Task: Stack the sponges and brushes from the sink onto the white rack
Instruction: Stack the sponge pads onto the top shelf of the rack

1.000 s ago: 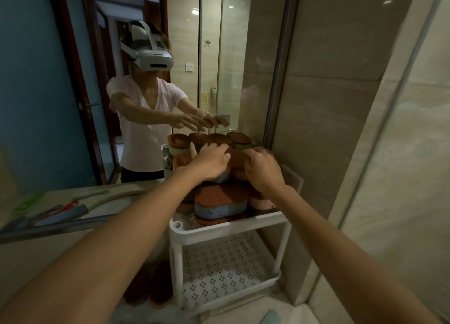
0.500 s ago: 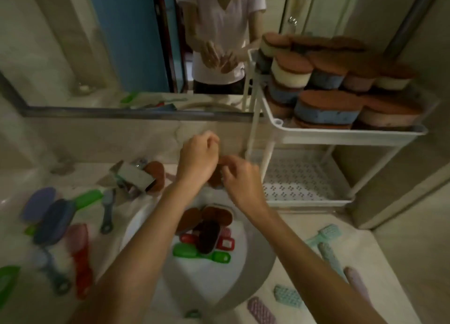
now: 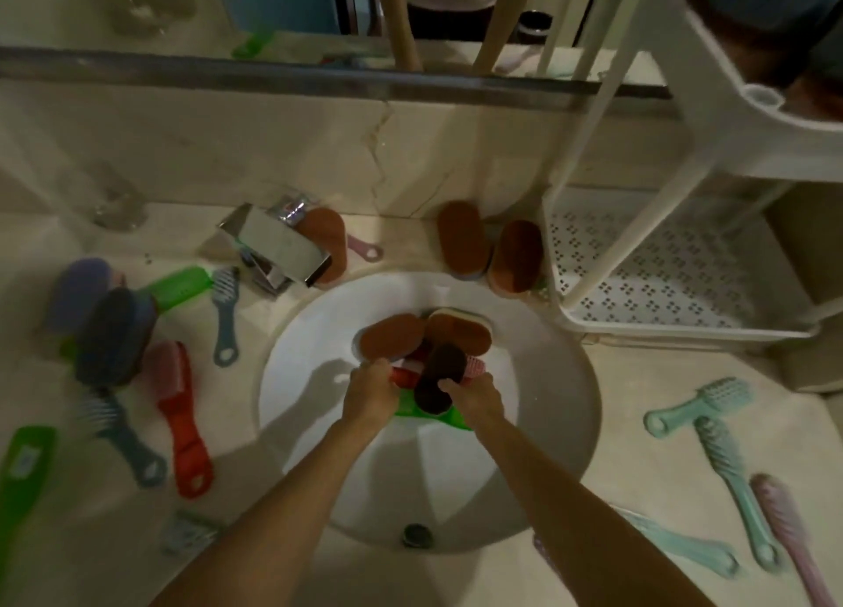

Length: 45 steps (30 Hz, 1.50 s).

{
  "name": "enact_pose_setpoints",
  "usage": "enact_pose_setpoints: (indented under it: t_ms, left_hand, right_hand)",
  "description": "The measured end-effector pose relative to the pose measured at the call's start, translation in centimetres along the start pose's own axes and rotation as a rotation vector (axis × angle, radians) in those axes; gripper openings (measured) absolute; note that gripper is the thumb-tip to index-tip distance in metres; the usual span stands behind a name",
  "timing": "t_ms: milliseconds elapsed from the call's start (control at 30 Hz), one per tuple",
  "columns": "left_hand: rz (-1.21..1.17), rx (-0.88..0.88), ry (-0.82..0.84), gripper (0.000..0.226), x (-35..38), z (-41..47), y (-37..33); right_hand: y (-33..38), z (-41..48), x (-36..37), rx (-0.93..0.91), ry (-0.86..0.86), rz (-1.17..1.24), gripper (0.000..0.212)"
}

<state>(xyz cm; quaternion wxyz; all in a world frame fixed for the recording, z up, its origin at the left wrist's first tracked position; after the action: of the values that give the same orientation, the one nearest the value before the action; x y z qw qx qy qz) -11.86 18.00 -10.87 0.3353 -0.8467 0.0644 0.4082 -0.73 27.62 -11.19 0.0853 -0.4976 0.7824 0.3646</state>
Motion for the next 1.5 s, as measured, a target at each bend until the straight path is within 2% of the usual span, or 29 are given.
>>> enact_pose_setpoints:
  t_ms: [67, 167, 333, 467, 600, 700, 833, 933, 1033, 1100, 1300, 1400, 1500]
  left_hand:
    - [0.053, 0.013, -0.039, 0.027, 0.1, 1.6, 0.7]
    - [0.076, 0.065, -0.022, 0.044, 0.2, 4.0, 1.3]
    - [0.122, 0.073, 0.047, 0.071, 0.4, 7.2, 2.1]
    - [0.228, 0.034, 0.081, 0.08, 0.9, 8.7, 2.7]
    - [0.287, 0.02, -0.03, 0.081, 1.6, 9.7, 2.7]
    - [0.377, 0.001, -0.104, 0.075, 1.9, 10.1, 2.5]
    - [0.445, 0.017, -0.153, 0.066, 1.7, 9.7, 2.3]
    - [0.364, 0.044, -0.144, 0.062, 1.2, 8.9, 2.0]
    - [0.131, -0.013, -0.1, 0.055, 0.5, 8.0, 1.7]
    - [0.021, -0.022, -0.121, 0.054, 0.0, 7.2, 1.5]
    - [-0.165, 0.067, -0.248, 0.044, -3.0, 2.1, -1.0]
    - [-0.234, 0.148, -0.306, 0.041, -5.8, -1.5, -3.7]
    - [-0.313, 0.292, -0.39, 0.046, -8.9, -5.3, -6.7]
  right_hand:
    - [0.1, 0.5, 0.9, 0.018, -0.011, 0.002, 0.069]
    - [-0.1, 1.6, 2.1, 0.061, -0.029, -0.025, 0.071]
    - [-0.8, 3.5, 3.3, 0.034, -0.052, 0.029, 0.046]
    - [-1.0, 4.3, 3.4, 0.023, 0.003, 0.115, 0.033]
    - [-0.7, 4.1, 2.7, -0.028, -0.045, 0.207, 0.04]
    - [-0.9, 3.6, 1.3, -0.071, -0.116, 0.087, 0.043]
    - [-1.1, 3.4, -0.1, -0.083, -0.111, 0.047, 0.04]
    - [-1.0, 3.1, -0.4, -0.112, -0.073, 0.013, 0.041]
    - [-0.7, 2.4, -0.3, -0.15, -0.048, -0.031, 0.05]
    - [-0.8, 2.0, -0.5, -0.196, -0.077, -0.088, 0.048]
    - [-0.2, -1.9, -3.9, -0.388, -0.227, -0.23, 0.045]
    - [0.9, -5.0, -6.7, -0.579, -0.34, -0.244, 0.036]
    - [2.4, -8.8, -9.4, -0.785, -0.489, -0.248, 0.032]
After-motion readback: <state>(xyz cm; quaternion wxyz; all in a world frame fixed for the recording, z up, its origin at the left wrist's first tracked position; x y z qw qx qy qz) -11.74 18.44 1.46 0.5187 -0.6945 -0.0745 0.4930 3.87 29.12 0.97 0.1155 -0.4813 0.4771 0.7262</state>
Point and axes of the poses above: each hand's wrist, its own z-axis towards the middle knuckle, its own x-axis out of the palm, y = z × x, the point moved 2 cm from there along z, towards the middle knuckle, and after that the axes turned 1 degree about x, right-handed, at the moved point
